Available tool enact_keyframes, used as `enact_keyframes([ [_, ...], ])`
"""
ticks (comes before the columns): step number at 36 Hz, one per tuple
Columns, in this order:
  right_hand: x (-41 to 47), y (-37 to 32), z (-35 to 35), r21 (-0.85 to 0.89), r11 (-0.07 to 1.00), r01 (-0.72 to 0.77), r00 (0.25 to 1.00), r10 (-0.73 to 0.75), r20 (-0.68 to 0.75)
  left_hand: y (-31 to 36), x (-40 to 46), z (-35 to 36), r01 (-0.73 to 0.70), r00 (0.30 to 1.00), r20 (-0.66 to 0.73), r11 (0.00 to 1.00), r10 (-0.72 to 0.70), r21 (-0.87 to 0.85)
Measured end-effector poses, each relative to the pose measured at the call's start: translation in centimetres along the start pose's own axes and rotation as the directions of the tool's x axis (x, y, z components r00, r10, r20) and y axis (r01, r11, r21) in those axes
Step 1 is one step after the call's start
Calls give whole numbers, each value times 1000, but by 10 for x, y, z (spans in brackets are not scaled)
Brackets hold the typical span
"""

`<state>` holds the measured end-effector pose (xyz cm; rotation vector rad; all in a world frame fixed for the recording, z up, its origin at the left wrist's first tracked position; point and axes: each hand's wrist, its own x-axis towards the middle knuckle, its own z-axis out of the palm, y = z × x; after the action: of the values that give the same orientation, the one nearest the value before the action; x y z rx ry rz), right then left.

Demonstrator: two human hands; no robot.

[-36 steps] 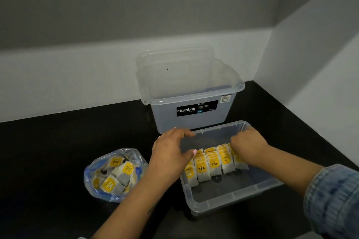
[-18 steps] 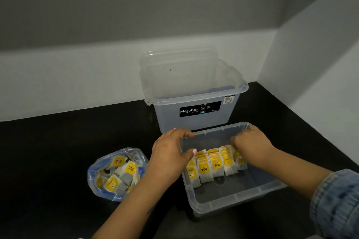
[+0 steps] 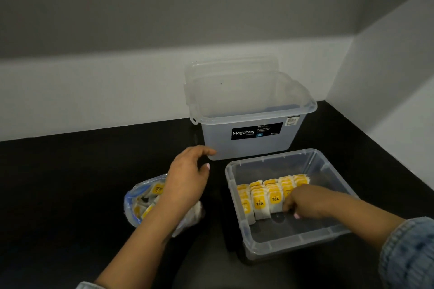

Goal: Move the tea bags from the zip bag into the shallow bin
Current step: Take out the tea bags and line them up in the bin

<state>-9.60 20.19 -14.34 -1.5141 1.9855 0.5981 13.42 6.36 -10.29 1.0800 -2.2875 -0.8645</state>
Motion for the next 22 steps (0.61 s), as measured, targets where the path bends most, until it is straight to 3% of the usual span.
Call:
enact_keyframes([
  [7,-8,-7,-14,-39,999,-8,1000,9,21,-27,-1,-39,132,991,-28,991,-132,11],
  [12,-27,-28,-47,-37,999,2,990,-7,-139,-44,-8,-59,181,979,-95,983,-179,14],
  [18,-43,-88,-90,139,969,207,928,-149,-342,-65,-18,-75,301,948,-159,940,-276,159],
  [22,-34,-141,-99,201,922,332,892,-238,-384,-82,-26,-77,458,889,-137,849,-437,264],
])
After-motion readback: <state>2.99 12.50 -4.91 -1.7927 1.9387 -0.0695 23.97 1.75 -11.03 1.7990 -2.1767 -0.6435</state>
